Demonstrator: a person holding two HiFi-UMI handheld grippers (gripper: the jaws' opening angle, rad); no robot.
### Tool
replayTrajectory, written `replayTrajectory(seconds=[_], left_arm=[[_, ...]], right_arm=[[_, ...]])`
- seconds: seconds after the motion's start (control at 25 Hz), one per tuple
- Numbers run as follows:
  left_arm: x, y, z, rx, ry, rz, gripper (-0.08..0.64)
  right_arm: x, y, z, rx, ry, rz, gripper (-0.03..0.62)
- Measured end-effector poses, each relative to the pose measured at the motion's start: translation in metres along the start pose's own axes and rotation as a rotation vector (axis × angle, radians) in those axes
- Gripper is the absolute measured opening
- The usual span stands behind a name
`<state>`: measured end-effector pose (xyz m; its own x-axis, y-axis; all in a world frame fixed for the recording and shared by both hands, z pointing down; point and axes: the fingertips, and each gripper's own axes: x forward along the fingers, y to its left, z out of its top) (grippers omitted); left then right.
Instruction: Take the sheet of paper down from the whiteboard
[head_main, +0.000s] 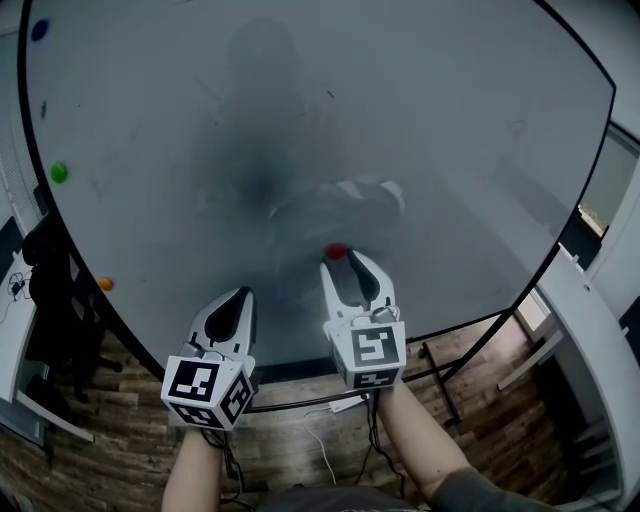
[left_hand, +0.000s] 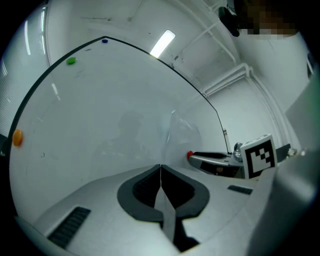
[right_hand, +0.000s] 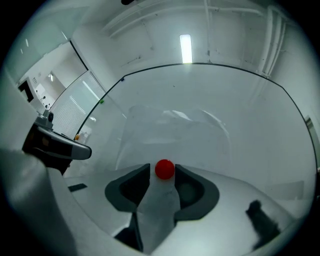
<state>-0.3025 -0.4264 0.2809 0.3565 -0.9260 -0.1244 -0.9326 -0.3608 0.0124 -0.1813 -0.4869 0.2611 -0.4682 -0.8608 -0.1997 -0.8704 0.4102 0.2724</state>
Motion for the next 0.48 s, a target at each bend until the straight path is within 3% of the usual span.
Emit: replayTrajectory(seconds=[0.48], left_arm=[[0.025,-0.013,0.043,0.125,-0.101,-0.141,0.015]], right_arm=[[0.006,-0.003,0.002,-0.052,0.002,-0.03,0.132]])
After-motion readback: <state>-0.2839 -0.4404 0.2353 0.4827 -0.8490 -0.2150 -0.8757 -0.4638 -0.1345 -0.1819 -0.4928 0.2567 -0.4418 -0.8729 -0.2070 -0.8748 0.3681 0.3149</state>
